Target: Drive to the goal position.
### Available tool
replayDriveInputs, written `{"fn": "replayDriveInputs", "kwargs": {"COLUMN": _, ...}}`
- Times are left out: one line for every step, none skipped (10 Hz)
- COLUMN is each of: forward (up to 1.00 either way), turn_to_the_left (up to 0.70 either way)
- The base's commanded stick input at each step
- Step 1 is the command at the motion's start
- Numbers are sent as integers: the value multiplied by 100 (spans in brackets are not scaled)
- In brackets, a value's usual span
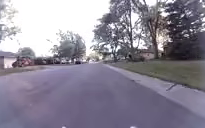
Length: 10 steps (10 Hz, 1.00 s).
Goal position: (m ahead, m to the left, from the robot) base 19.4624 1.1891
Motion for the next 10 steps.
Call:
{"fn": "replayDriveInputs", "kwargs": {"forward": 100, "turn_to_the_left": 2}}
{"fn": "replayDriveInputs", "kwargs": {"forward": 100, "turn_to_the_left": 2}}
{"fn": "replayDriveInputs", "kwargs": {"forward": 100, "turn_to_the_left": 2}}
{"fn": "replayDriveInputs", "kwargs": {"forward": 100, "turn_to_the_left": 2}}
{"fn": "replayDriveInputs", "kwargs": {"forward": 100, "turn_to_the_left": 1}}
{"fn": "replayDriveInputs", "kwargs": {"forward": 100, "turn_to_the_left": 0}}
{"fn": "replayDriveInputs", "kwargs": {"forward": 100, "turn_to_the_left": 2}}
{"fn": "replayDriveInputs", "kwargs": {"forward": 100, "turn_to_the_left": 2}}
{"fn": "replayDriveInputs", "kwargs": {"forward": 100, "turn_to_the_left": 1}}
{"fn": "replayDriveInputs", "kwargs": {"forward": 100, "turn_to_the_left": 0}}
